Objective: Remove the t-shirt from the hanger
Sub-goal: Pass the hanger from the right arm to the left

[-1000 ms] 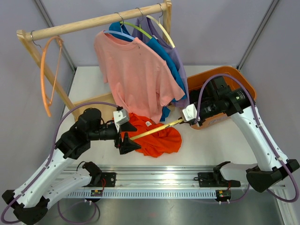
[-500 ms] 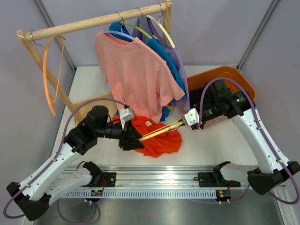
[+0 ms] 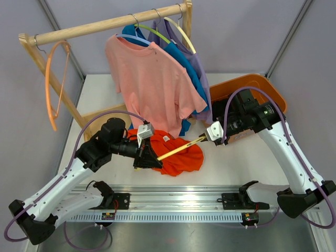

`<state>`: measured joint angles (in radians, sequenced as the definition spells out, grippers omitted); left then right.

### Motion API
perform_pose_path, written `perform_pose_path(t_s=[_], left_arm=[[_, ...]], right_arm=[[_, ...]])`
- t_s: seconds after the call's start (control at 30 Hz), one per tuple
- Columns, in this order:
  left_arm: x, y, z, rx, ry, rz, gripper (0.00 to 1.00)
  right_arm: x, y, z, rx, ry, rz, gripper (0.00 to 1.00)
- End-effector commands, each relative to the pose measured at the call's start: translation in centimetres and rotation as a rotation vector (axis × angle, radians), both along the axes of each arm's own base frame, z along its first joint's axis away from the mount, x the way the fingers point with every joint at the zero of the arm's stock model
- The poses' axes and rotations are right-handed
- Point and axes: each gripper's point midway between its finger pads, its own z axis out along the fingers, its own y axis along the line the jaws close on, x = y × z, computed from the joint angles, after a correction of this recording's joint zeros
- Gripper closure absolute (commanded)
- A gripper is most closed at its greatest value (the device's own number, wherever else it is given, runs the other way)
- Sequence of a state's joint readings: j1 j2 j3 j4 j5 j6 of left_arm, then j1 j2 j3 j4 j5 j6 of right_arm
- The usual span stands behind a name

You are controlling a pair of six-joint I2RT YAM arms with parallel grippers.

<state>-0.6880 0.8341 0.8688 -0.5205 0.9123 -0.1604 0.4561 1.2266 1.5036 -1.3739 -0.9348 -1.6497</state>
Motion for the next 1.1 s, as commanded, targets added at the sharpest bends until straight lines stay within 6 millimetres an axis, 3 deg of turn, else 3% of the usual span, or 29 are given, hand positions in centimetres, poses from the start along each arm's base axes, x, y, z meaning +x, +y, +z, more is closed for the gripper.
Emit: perform_pose_path(t_s=[0.0, 0.03, 0.2, 0.3, 0.47, 0.53, 0.6, 0.73, 0.83, 1.0, 1.07], left_arm=[[-0.3, 0.1, 1.0, -0.015, 0.013, -0.002, 0.96], [-0.4, 0.1, 1.3, -0.022, 0.013, -0.003, 1.0], [-2.0, 0.0, 3.9, -0.101, 0.095, -0.039, 1.0], [-3.2, 0.1, 5.1, -0.128, 0.183, -0.078, 1.0], [-4.0, 0.7, 5.4, -0.104, 0.224, -0.079, 1.0], [-4.1, 0.8, 5.4, -0.095, 0.225, -0.071, 1.0], [-3.7, 0.8, 5.1, -0.083, 0.208, -0.049, 1.0], [-3.4, 1.5, 4.4, -0.028, 0.19, 0.002, 1.0], [-3.1, 2.0, 5.3, -0.022, 0.121, 0.041, 1.0], [-5.2, 3.7, 7.8, -0.058, 0.037, 0.011, 1.0], [-6.3, 4.3, 8.0, -0.056, 0.038, -0.018, 1.0]], right_arm=[[-4.5, -1.3, -0.6, -0.039, 0.17, 0.025, 1.0], [-4.4, -1.3, -0.6, -0.037, 0.17, 0.024, 1.0], [-4.4, -1.0, -0.5, -0.019, 0.202, 0.004, 1.0], [-4.6, -0.6, 0.0, 0.012, 0.24, -0.009, 0.92], [-4.7, 0.3, 1.2, 0.074, 0.337, -0.057, 0.71], [-4.1, 0.8, 2.1, 0.102, 0.364, -0.101, 0.65], [-3.2, 1.1, 3.0, 0.129, 0.336, -0.128, 0.5], [-1.6, 0.9, 4.2, 0.139, 0.287, -0.219, 0.3], [1.1, 0.2, 4.7, 0.143, 0.187, -0.346, 0.25], [3.6, -2.2, 5.0, 0.171, 0.174, -0.488, 0.24], [4.8, -3.4, 5.1, 0.179, 0.182, -0.568, 0.24]])
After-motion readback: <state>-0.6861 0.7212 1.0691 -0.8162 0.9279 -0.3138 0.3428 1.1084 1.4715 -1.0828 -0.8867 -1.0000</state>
